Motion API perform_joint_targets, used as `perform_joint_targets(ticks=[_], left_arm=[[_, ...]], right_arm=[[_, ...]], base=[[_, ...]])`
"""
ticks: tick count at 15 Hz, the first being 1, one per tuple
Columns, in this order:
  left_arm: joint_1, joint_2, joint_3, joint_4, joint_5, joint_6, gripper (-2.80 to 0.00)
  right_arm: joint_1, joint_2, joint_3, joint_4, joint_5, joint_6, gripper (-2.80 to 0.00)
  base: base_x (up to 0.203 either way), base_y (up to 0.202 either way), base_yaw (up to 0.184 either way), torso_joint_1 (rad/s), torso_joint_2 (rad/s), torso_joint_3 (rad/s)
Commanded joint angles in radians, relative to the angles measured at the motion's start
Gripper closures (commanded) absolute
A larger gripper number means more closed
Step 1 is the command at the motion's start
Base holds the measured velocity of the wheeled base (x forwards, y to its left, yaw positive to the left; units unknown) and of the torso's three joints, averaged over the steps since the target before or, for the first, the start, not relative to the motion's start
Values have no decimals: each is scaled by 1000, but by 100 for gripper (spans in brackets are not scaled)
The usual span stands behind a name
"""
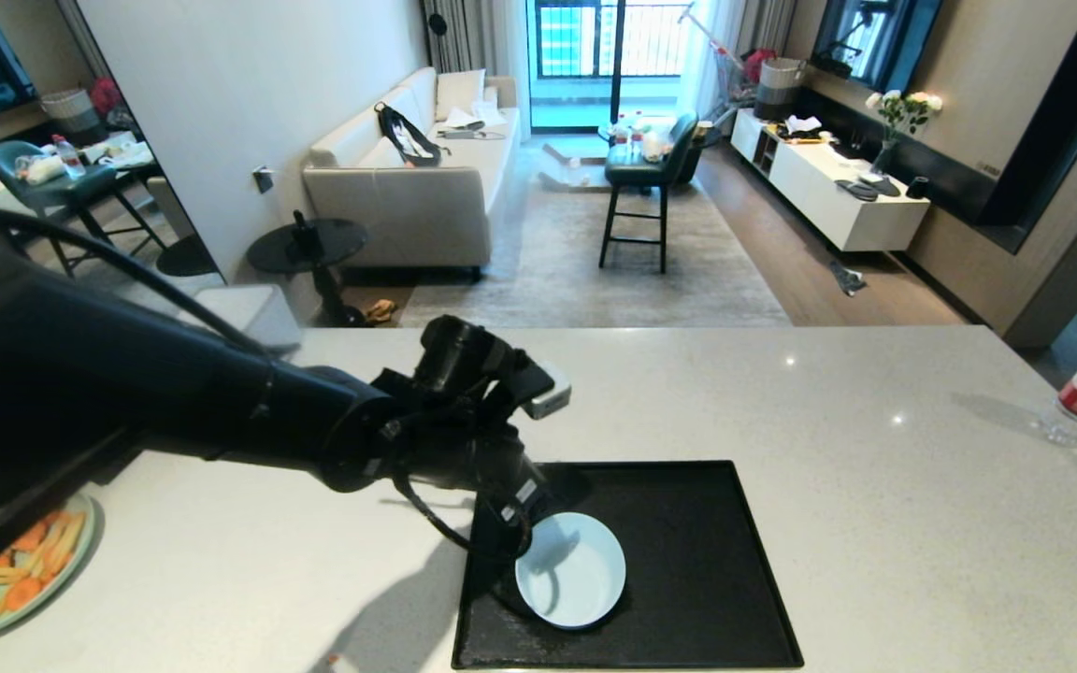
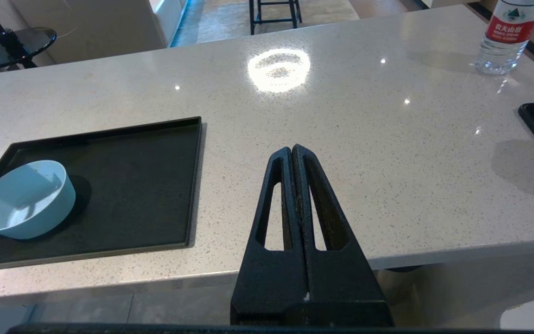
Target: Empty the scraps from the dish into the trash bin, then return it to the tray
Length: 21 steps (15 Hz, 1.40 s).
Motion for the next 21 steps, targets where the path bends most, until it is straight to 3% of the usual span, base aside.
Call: perform_joint_targets(ticks=[1,7,10,14,21], left_arm=[[8,-170,40,-3,0,-31,0],[105,-510,142,-5,1,-144,0],[245,-733,255,-4,0,-170,0],[502,-1091,580,-5,-7,-236,0],[656,-1743,1026,-29,-8,-293,0]], right_arm=[[0,0,-1,0,0,0,0],[0,0,0,0,0,0,0],[0,0,0,0,0,0,0],[0,0,0,0,0,0,0],[0,0,0,0,0,0,0]], base=[[0,0,0,0,0,0],[0,0,0,0,0,0],[0,0,0,0,0,0],[0,0,0,0,0,0],[0,0,0,0,0,0]])
